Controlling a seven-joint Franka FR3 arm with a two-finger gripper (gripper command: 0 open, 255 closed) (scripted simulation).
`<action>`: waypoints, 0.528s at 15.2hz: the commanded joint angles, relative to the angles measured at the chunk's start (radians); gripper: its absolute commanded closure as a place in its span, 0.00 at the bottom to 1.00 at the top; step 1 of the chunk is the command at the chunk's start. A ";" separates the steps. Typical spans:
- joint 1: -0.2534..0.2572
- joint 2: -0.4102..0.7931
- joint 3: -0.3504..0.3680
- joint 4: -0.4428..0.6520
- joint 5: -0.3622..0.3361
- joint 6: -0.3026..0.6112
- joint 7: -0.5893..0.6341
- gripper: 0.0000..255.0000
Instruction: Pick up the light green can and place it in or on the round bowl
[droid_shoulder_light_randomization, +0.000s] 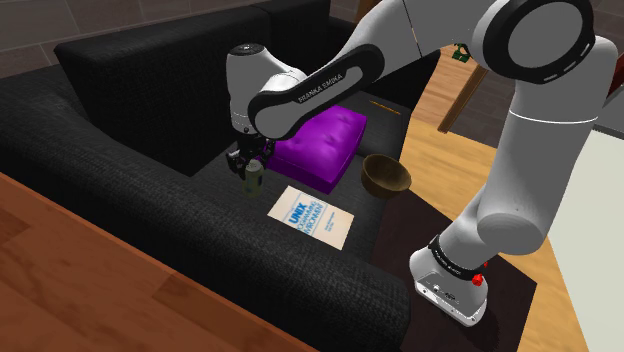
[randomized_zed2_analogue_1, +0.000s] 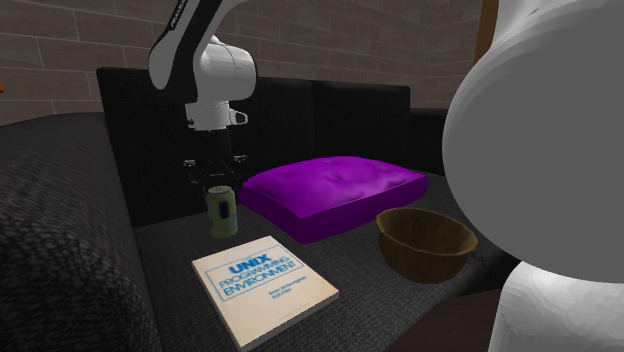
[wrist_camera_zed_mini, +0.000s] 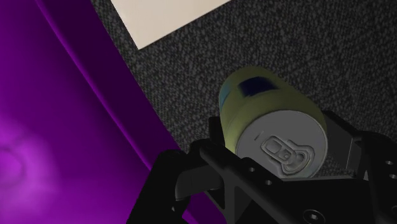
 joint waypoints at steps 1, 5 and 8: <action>0.000 0.000 0.000 0.000 0.000 0.000 0.000 1.00; 0.000 0.000 0.000 0.000 0.000 0.000 0.000 1.00; -0.003 -0.017 0.005 0.006 0.010 -0.021 -0.007 1.00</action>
